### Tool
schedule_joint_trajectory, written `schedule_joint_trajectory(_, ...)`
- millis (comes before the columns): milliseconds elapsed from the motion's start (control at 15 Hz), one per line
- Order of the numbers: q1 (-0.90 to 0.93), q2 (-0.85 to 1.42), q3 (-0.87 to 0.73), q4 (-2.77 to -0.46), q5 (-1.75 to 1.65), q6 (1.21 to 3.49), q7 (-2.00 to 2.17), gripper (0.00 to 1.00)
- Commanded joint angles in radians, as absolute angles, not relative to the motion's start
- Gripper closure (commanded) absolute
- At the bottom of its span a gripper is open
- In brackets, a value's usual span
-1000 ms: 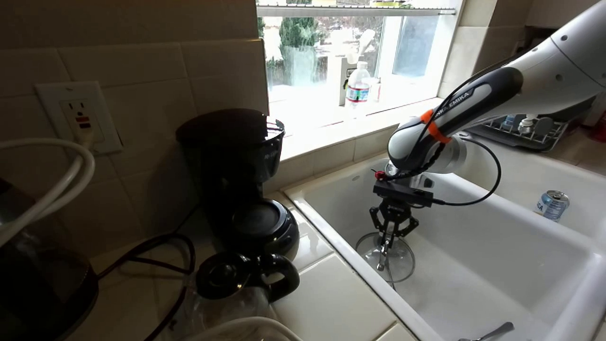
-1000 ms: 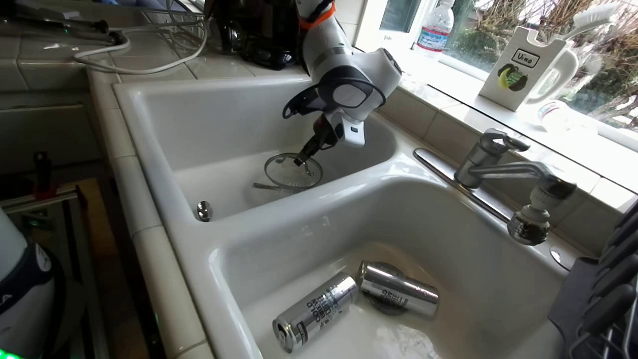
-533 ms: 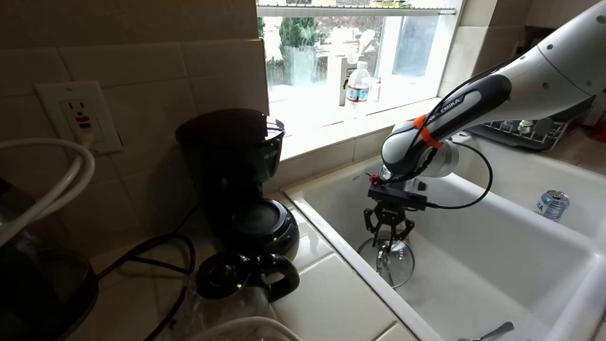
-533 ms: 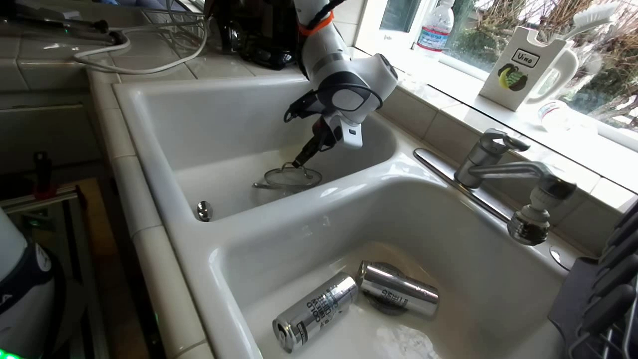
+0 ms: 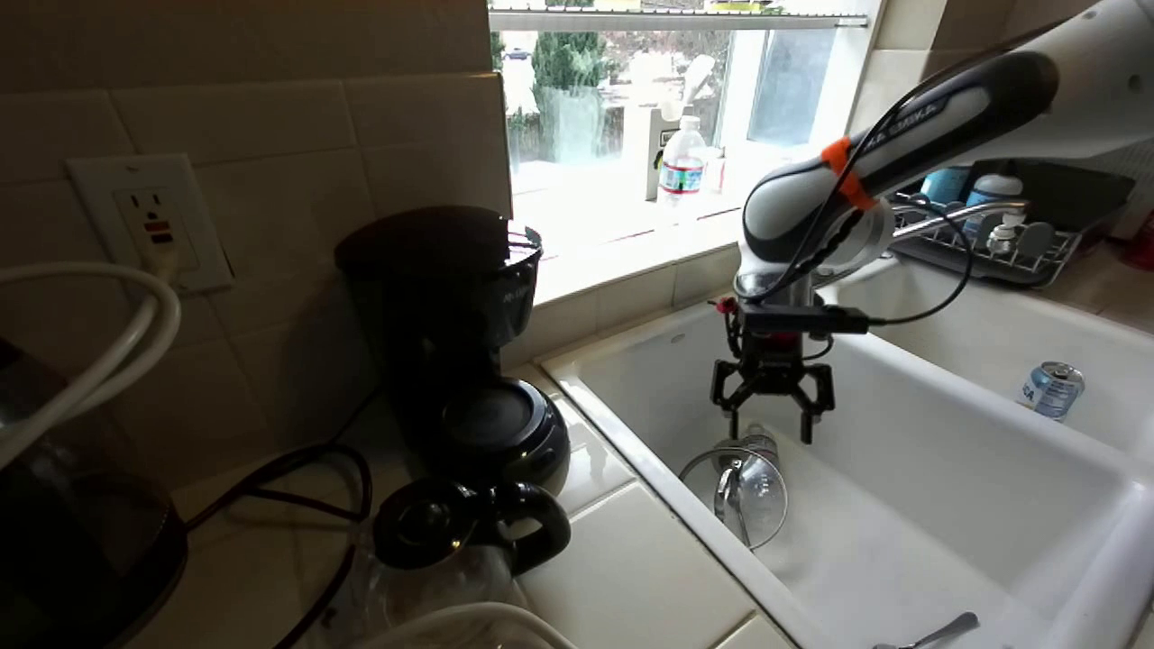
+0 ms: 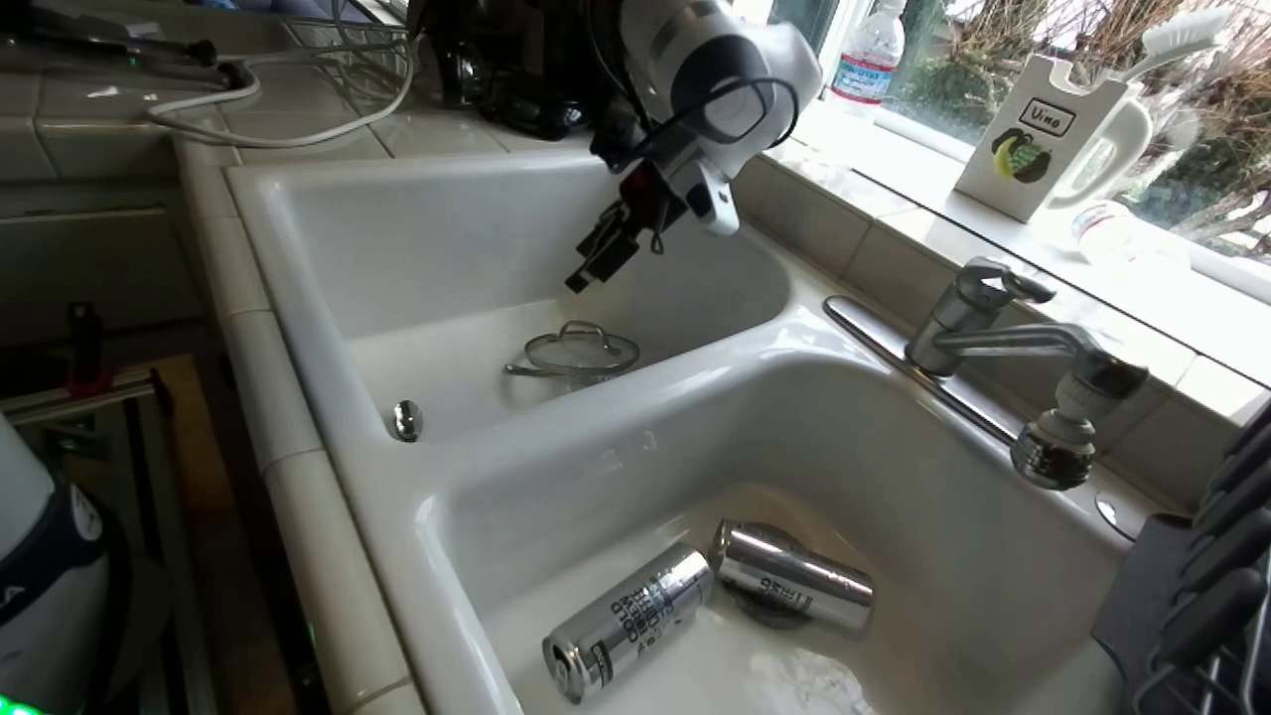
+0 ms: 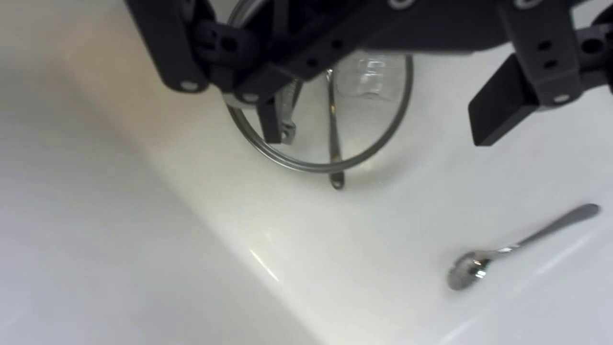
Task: Put the lid in the sink
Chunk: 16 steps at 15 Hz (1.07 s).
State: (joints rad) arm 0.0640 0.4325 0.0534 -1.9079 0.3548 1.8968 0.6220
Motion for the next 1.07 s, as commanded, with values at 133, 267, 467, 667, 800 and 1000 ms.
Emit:
schedule_joint_trajectory(133, 0.063, 0.193, 0.004, -1.86, 0.132, 1.523, 0.47, 0.0)
schedule_joint_trajectory(267, 0.065, 0.147, 0.004, -1.828, 0.045, 1.47, 0.41, 0.0)
schedule_joint_trajectory(467, 0.063, 0.065, 0.014, -1.842, -0.07, 1.512, 0.324, 0.0)
schedule_joint_trajectory(667, 0.052, -0.013, 0.016, -1.87, -0.136, 1.569, 0.208, 0.0)
schedule_joint_trajectory(800, 0.042, -0.066, 0.011, -1.893, -0.148, 1.626, 0.122, 0.0)
schedule_joint_trajectory(1000, 0.028, -0.144, 0.002, -1.94, -0.116, 1.728, -0.01, 0.0)
